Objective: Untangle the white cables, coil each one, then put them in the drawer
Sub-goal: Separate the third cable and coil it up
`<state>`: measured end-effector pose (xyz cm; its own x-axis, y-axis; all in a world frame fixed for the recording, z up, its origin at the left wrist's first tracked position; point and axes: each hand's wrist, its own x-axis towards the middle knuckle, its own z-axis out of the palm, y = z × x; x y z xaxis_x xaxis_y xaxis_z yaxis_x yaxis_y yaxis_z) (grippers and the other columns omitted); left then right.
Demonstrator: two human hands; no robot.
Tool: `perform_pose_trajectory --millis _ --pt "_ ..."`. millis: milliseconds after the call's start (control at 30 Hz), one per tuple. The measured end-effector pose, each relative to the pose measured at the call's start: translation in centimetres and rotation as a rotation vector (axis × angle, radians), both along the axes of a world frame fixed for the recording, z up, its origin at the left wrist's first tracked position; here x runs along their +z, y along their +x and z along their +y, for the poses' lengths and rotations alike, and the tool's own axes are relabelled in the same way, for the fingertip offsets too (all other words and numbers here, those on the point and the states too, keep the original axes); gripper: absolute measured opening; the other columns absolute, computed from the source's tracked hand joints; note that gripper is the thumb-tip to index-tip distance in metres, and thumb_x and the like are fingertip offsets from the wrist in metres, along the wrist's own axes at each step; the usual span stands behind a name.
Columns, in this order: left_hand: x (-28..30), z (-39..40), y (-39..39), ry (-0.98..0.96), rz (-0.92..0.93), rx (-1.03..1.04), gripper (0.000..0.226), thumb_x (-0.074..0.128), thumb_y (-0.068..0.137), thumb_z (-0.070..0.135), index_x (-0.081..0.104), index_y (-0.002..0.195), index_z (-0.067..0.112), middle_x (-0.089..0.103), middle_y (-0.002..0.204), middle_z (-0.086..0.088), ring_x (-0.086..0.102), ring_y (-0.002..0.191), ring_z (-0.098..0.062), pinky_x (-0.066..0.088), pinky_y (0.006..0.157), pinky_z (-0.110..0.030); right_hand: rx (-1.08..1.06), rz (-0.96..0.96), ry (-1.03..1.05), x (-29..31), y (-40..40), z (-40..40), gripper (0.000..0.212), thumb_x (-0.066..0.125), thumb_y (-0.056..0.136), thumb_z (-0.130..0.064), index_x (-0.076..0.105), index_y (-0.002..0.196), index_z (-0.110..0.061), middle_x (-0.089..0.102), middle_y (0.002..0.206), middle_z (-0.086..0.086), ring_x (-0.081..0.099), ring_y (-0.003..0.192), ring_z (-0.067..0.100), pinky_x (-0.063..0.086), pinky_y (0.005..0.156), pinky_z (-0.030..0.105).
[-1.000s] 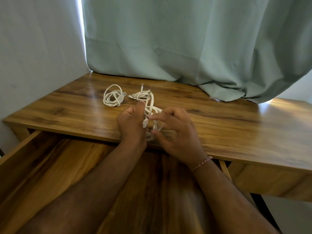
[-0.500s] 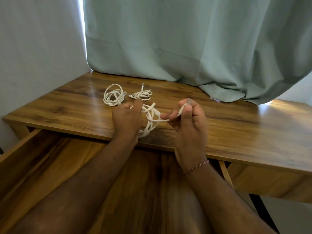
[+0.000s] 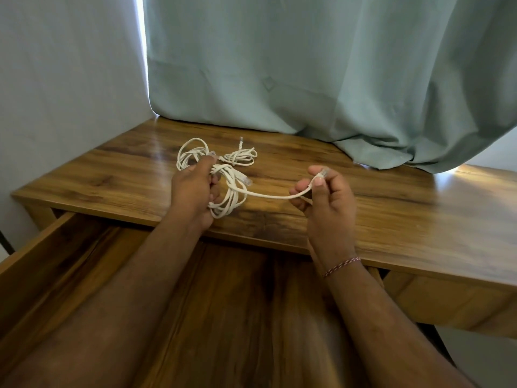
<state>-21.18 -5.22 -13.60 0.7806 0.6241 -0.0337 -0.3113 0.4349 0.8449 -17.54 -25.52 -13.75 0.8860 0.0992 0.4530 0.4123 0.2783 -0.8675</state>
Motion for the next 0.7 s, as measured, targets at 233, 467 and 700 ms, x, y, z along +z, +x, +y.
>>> perform_pose_trajectory --millis 233,467,700 --pt "-0.4 0.0 0.2 -0.163 -0.002 -0.300 0.047 0.061 0.099 0.033 0.041 0.058 0.018 0.043 0.062 0.001 0.028 0.036 -0.007 0.044 0.042 -0.022 0.085 0.083 -0.044 -1.1 1.2 -0.4 0.007 0.071 0.093 -0.002 0.069 0.098 -0.006 0.077 0.094 0.015 0.076 0.092 0.026 0.061 0.073 0.036" --pt "-0.3 -0.3 0.3 -0.211 -0.013 -0.368 0.042 0.060 0.100 0.035 0.047 0.063 0.018 0.046 0.060 0.003 0.030 0.034 -0.005 0.036 0.036 -0.017 0.099 -0.332 -0.721 0.2 2.2 -3.7 0.011 0.082 0.085 -0.014 0.074 0.090 -0.021 0.077 0.082 -0.007 0.074 0.075 0.013 0.061 0.073 0.041" --pt "0.3 -0.8 0.1 -0.173 -0.023 -0.373 0.047 0.059 0.100 0.036 0.043 0.059 0.018 0.043 0.066 0.002 0.029 0.037 -0.005 0.034 0.039 -0.017 0.056 -0.575 -0.915 0.2 2.9 -4.2 0.020 0.079 0.089 -0.016 0.080 0.107 -0.025 0.073 0.091 -0.019 0.069 0.090 0.001 0.055 0.085 0.020"
